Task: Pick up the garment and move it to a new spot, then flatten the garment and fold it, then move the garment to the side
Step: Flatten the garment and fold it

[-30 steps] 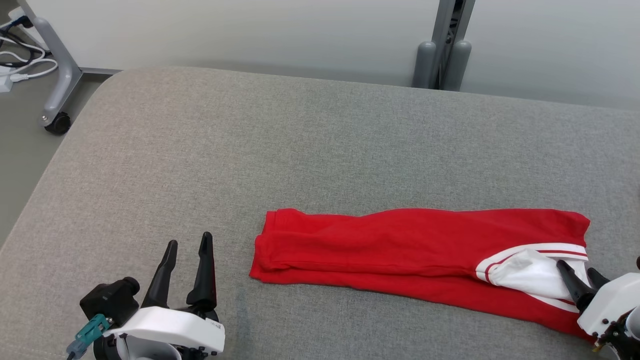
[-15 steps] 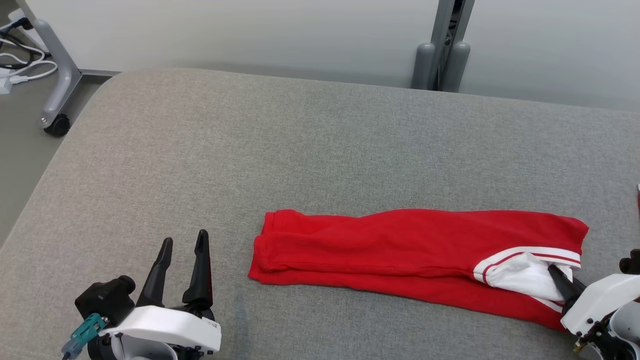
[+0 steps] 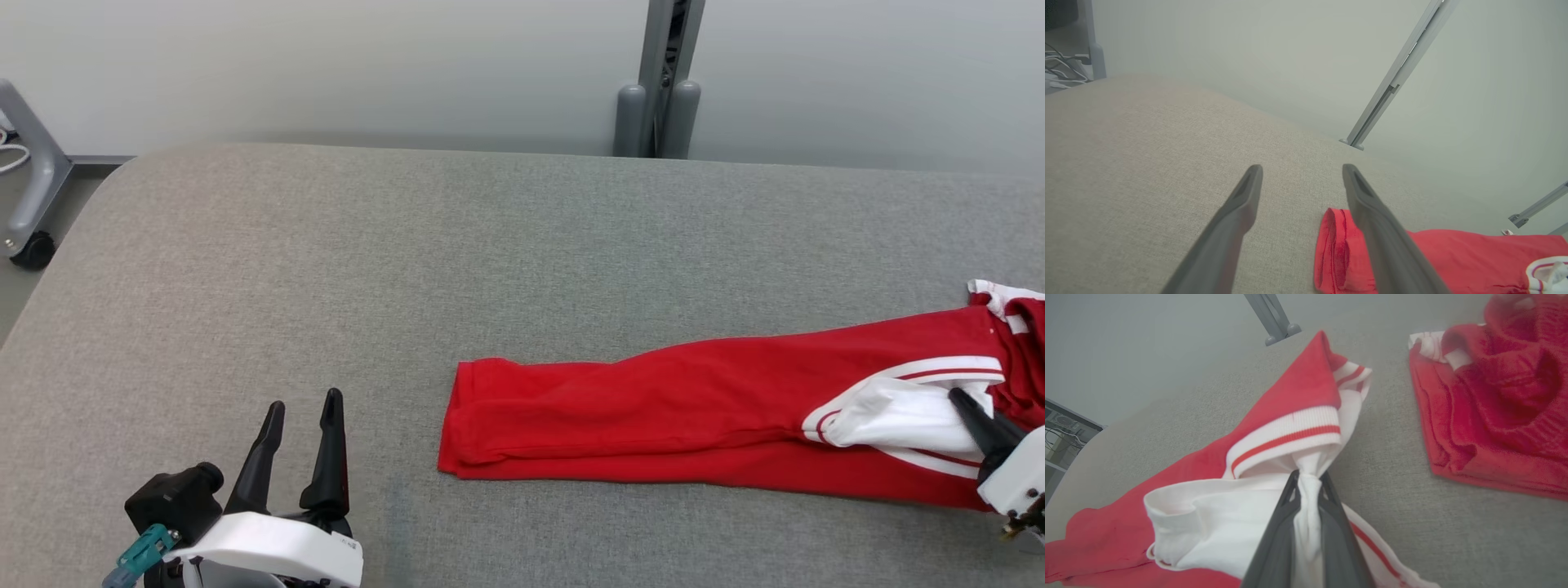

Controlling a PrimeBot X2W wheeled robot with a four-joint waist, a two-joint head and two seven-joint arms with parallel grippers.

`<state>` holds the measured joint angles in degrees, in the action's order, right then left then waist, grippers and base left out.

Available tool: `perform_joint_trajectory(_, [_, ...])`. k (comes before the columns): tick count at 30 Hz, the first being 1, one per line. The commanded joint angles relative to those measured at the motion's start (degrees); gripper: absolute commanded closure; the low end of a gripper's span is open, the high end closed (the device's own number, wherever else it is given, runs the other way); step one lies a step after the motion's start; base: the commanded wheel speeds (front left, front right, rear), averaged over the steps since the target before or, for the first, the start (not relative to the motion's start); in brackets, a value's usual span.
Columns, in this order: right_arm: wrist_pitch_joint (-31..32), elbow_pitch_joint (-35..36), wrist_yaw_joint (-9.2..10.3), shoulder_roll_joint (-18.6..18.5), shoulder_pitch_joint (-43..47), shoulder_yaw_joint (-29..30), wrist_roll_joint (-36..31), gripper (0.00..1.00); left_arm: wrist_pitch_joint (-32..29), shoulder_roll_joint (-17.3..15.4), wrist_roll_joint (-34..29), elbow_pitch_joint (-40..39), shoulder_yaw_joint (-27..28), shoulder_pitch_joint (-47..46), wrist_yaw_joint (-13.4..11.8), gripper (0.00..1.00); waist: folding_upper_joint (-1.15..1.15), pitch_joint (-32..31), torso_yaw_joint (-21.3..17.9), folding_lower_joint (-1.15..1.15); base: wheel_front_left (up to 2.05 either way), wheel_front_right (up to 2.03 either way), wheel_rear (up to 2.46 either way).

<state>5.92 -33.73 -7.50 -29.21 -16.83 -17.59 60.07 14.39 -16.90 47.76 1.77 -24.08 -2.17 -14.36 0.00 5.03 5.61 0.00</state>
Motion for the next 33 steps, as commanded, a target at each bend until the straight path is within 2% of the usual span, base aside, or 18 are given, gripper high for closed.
perform_joint_trajectory(1, [0.1, 0.3, 0.02, -0.9, 0.5, 0.2, 0.2, 1.0, 0.1, -0.2, -0.2, -0.2, 0.1, 0.4, -0.4, 0.0, 0.0, -0.2, -0.7, 0.0, 0.0, 0.0, 0.0])
perform_joint_trajectory(7, [1.3, 2.7, 0.01, -6.5, 0.4, 2.1, 0.1, 1.0, 0.0, -0.2, -0.2, -1.0, 0.1, 0.3, -0.4, 0.0, 0.0, -0.3, -3.4, 0.0, 0.0, 0.0, 0.0])
perform_joint_trajectory(12, [2.1, 5.2, 0.01, -7.7, 0.4, 3.4, -0.4, 1.0, 0.0, -0.2, -0.1, -1.3, 0.0, 0.4, -0.5, 0.0, 0.0, -0.2, -4.6, 0.0, 0.0, 0.0, 0.0])
perform_joint_trajectory(26, [6.3, 20.9, 0.01, -3.2, 1.9, -0.1, -3.6, 1.0, 0.0, 0.0, 0.1, -0.9, -0.3, -0.4, -0.3, 0.0, 0.0, -1.0, -5.5, 0.0, 0.0, 0.0, 0.0])
perform_joint_trajectory(33, [9.5, 25.5, 0.01, 1.8, 1.8, -0.5, -7.7, 1.0, 0.1, 0.1, 0.4, -1.1, -0.2, -0.3, -0.1, 0.0, 0.0, -1.3, -5.0, 0.0, 0.0, 0.0, 0.0])
